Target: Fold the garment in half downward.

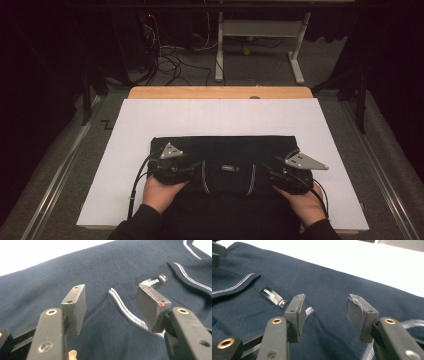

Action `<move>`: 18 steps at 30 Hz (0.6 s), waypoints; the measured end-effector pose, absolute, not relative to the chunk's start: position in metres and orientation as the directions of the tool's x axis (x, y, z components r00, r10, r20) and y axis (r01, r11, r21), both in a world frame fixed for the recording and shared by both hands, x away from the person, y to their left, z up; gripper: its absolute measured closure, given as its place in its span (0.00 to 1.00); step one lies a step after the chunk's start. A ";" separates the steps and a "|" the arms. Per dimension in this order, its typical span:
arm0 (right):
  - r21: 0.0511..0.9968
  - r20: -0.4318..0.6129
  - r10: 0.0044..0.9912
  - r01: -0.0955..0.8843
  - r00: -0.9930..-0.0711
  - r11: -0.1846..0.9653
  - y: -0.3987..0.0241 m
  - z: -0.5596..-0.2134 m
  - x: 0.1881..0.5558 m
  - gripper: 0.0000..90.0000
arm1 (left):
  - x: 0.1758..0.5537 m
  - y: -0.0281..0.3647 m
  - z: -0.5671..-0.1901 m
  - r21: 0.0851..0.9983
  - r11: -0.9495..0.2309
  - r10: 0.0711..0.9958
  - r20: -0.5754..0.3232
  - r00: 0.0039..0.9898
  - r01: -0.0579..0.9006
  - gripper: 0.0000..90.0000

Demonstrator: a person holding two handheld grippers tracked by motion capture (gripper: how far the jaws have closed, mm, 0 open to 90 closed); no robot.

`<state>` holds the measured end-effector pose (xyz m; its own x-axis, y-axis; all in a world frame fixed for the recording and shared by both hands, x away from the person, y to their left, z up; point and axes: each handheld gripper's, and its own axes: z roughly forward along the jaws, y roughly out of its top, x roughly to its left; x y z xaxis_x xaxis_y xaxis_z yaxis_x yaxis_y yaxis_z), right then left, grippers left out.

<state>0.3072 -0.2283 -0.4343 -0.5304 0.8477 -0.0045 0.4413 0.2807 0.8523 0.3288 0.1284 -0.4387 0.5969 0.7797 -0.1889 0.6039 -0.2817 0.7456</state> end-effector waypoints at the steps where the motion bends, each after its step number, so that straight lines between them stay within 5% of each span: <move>1: 0.852 -0.005 0.848 0.441 -0.530 0.281 -0.228 -0.434 0.307 0.56 | 0.333 0.125 -0.440 0.736 -0.286 0.780 -0.192 0.595 0.613 0.43; 18: 0.729 0.021 0.836 0.580 -0.548 0.363 -0.185 -0.470 0.339 0.62 | 0.357 0.091 -0.467 0.633 -0.364 0.792 -0.175 0.585 0.683 0.45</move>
